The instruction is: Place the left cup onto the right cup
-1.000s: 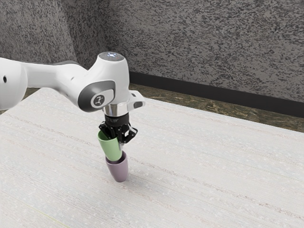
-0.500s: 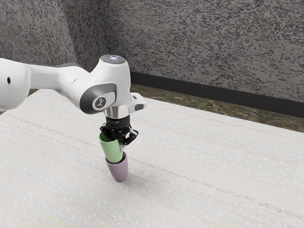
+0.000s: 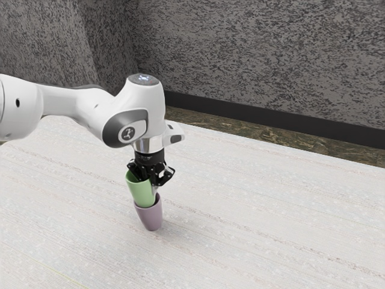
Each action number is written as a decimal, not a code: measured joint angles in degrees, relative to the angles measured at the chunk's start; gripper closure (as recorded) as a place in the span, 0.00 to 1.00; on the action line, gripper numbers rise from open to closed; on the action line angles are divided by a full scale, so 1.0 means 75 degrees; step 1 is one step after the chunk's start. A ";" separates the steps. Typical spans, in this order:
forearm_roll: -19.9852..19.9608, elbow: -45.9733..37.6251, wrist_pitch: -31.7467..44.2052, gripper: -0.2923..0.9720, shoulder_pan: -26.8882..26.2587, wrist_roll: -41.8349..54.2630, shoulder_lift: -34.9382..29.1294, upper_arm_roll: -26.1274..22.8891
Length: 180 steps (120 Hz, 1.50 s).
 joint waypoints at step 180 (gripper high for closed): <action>-0.0059 0.0000 0.0236 0.26 -0.0004 0.0092 0.0231 -0.0008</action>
